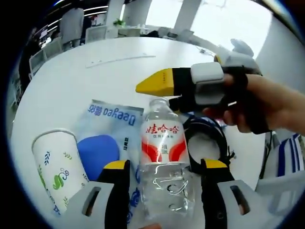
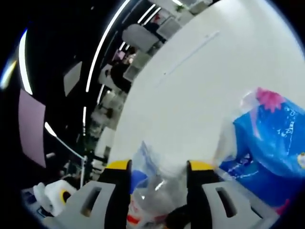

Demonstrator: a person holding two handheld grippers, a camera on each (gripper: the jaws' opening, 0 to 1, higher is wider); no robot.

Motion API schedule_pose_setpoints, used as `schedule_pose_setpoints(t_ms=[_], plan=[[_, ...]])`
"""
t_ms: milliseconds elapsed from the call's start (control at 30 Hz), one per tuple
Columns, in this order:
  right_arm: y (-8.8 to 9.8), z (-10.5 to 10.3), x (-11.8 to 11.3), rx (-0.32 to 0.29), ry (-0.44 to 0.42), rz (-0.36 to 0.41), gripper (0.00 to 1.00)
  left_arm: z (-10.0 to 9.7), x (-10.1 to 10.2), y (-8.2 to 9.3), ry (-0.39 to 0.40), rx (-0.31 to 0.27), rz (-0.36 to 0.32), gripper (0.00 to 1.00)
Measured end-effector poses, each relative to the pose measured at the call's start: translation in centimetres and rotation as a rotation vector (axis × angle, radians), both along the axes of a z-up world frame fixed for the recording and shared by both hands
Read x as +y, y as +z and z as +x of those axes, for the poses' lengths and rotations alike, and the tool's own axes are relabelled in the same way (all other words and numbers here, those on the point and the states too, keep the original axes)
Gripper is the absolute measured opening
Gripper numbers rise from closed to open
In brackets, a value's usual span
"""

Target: Arrange the tabletop items into an orderly group along one side of the table until the central work area is clear of visible clutter.

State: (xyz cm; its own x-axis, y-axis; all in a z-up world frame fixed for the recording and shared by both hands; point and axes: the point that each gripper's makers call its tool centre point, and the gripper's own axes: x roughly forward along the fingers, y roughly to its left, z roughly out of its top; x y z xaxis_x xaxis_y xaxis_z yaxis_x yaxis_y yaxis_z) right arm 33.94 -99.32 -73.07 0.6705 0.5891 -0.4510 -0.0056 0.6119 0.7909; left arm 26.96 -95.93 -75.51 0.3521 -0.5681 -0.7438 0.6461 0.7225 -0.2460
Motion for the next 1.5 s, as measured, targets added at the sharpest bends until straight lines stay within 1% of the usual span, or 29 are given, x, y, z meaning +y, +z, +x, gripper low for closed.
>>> schedule_pose_setpoints(t_ms=[33,67,100,267,300,333,367,533,700,800,867,900,933,1200,1400,1500], plan=[[0.0,0.0,0.0,0.0,0.0,0.002,0.42,0.2,0.3,-0.1,-0.002,-0.013,0.021,0.52],[0.0,0.0,0.1,-0.001,0.001,0.004,0.41,0.3,0.3,-0.2,-0.006,-0.02,0.025,0.51],[0.0,0.0,0.1,-0.001,0.002,0.005,0.41,0.1,0.2,-0.2,0.001,-0.004,0.015,0.51],[-0.2,0.1,0.0,0.002,0.001,0.01,0.37,0.1,0.0,-0.1,-0.009,-0.026,0.023,0.47],[-0.3,0.2,-0.1,0.003,0.0,0.009,0.36,0.1,-0.1,-0.1,-0.009,-0.031,0.022,0.45],[-0.4,0.2,-0.1,0.005,-0.001,0.01,0.35,0.0,-0.6,0.2,-0.027,-0.045,-0.006,0.42],[-0.5,0.3,-0.2,0.009,-0.005,0.013,0.34,0.0,-0.2,0.1,-0.032,-0.053,0.025,0.42],[-0.4,0.2,-0.3,0.013,-0.012,0.027,0.31,0.1,-0.1,0.2,-0.042,-0.077,0.011,0.41],[-0.5,0.2,-0.3,0.022,-0.023,0.037,0.3,0.1,-0.2,0.5,-0.041,-0.139,0.013,0.4],[-1.0,0.1,-0.5,0.037,-0.027,0.029,0.26,0.1,-0.2,0.6,-0.039,-0.181,0.011,0.4],[-0.9,0.2,-0.4,0.054,-0.061,0.083,0.25,0.0,-0.3,0.7,-0.039,-0.191,0.01,0.4],[-0.8,0.3,-0.5,0.052,-0.081,0.111,0.24,0.0,-0.3,0.7,-0.039,-0.195,0.012,0.4],[-0.7,0.2,-0.6,0.05,-0.086,0.121,0.23,0.0,-0.3,0.7,-0.041,-0.199,0.012,0.4],[0.8,0.1,-0.2,-0.024,-0.066,0.132,0.21,-0.1,-0.1,1.0,-0.049,-0.219,0.022,0.4],[3.3,-0.3,0.8,-0.149,-0.005,0.107,0.2,-0.5,0.5,1.6,-0.045,-0.238,0.025,0.39],[4.0,-0.6,1.3,-0.182,0.012,0.092,0.2,-0.7,0.9,1.9,-0.039,-0.247,0.026,0.39]])
